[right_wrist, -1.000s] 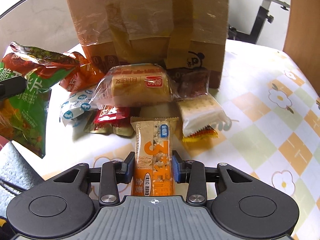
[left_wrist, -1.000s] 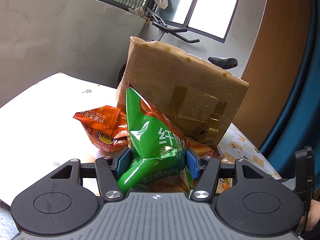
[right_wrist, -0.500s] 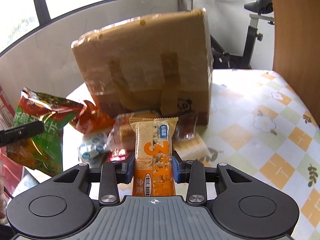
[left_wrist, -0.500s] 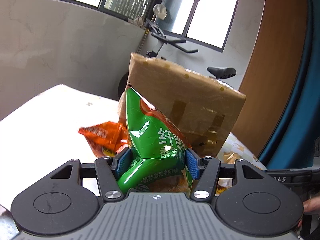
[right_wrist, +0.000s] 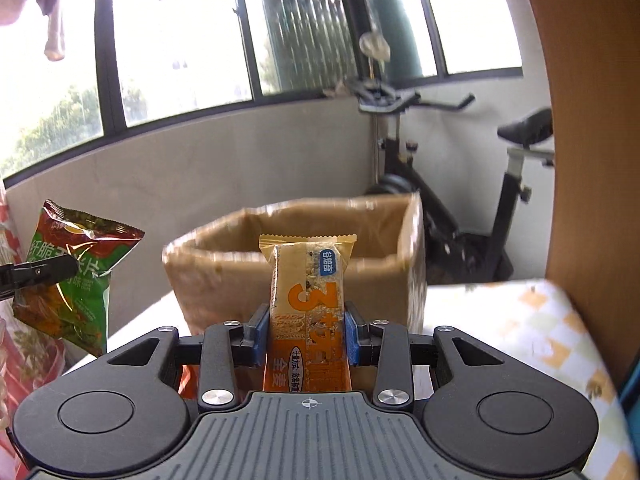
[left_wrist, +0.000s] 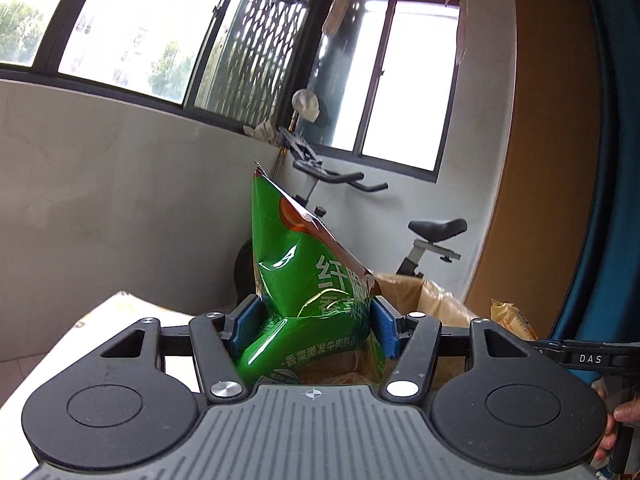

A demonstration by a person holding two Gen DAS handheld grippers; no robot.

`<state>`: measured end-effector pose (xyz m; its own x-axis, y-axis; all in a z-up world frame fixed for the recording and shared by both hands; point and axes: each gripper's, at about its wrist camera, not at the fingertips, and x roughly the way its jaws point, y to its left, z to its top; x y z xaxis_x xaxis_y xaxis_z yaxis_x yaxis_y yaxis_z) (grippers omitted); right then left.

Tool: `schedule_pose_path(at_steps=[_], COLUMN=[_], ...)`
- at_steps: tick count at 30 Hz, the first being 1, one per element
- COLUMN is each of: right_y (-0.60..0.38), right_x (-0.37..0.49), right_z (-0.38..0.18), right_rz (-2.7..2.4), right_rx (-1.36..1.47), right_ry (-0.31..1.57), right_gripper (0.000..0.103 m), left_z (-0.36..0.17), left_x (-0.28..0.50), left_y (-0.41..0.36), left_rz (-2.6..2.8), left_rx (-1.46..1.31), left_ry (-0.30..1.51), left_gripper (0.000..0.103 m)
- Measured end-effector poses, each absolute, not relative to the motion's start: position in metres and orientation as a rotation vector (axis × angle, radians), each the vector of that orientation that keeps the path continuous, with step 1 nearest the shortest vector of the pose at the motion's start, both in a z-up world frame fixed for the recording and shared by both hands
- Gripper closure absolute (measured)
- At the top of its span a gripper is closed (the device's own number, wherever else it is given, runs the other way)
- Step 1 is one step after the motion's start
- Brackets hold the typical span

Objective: Organize snacks
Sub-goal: 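Carry both snacks over the box and open both tools to release them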

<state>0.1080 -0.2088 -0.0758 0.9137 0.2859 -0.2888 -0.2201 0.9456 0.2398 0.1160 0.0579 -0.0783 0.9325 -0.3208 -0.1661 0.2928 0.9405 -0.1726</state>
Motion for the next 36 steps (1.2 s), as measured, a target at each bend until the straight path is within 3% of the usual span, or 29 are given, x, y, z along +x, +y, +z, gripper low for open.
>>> schedule_pose_path(at_steps=[7,17,36], right_y=[-0.217,-0.214,-0.206], right_x=[0.139,0.2,0.307], right_z=[-0.056,-0.072,-0.101], right_rz=[0.246,0.253,0.139], right_rx=[0.177,0.21,0.301], right_ry=[0.244,0.25,0.474], right_gripper=[0.069,0.069,0.07], left_z=[-0.063,-0.061,-0.107], left_x=[0.144,0.193,0.301], left_y=[0.037,0.014,-0.057], left_rz=[-0.327,-0.337,-0.389], left_rx=[-0.109,-0.06,0.078], left_ry=[0.157,0.174,0.538], left_gripper=[0.041,0.041,0.04])
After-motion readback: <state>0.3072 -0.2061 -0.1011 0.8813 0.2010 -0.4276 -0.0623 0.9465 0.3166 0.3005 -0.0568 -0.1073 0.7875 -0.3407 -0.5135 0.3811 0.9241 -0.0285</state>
